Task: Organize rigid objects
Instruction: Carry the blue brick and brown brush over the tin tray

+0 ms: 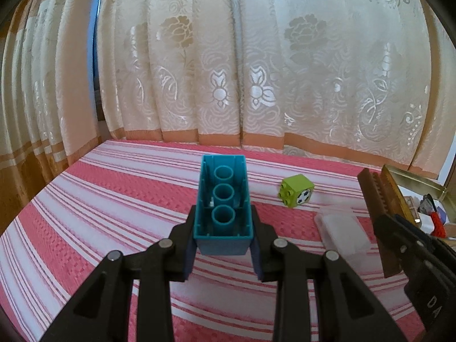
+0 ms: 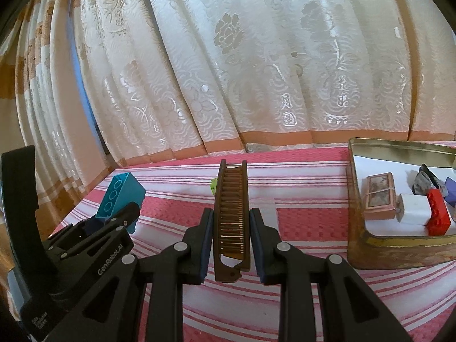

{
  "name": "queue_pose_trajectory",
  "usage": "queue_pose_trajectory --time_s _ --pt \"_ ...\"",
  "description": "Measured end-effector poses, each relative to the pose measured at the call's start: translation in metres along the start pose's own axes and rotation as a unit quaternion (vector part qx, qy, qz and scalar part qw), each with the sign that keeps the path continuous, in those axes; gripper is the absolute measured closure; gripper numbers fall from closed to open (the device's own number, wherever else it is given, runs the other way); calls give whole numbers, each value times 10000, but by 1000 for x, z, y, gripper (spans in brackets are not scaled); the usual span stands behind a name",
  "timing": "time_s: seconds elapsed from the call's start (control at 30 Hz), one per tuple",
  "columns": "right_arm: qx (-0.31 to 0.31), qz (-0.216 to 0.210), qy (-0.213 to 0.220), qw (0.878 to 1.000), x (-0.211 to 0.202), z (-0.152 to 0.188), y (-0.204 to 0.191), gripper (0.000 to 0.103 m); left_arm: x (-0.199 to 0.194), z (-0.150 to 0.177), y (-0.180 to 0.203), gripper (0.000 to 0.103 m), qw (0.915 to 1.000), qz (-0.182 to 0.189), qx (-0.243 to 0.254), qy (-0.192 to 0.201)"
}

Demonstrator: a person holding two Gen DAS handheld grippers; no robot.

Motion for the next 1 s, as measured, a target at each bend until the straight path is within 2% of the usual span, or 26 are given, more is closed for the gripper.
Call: queue_pose_trajectory --time_s 0.13,0.27,0.33,0.53,0.8,1.0 --pt "133 -76 -50 9999 -2 2 8 75 1 0 -7 73 9997 59 -204 -89" --pt "537 -570 -39 9969 -9 1 22 75 1 2 -8 73 9992 210 -310 -152" --pt "692 -688 -13 9952 -14 0 31 75 1 3 -6 73 9990 277 -313 -167" --pt "817 -456 -3 9956 -22 2 48 75 -3 5 2 73 9986 407 -291 -158" --pt "657 -154 219 9975 -39 -2 66 75 -10 10 23 73 9940 963 -464 -245" --pt "658 -85 271 9974 -45 -3 78 75 -14 18 47 73 9945 970 -298 -248"
Point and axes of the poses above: each gripper's, at about its wrist camera, not at the fingertips, and x roughly the way its jaws point, y to its right, z to its underside, the point moved 3 cm from there along x, roughly the way its jaws point, and after that the axes turned 8 degrees about -x, right-handed, at the moved point
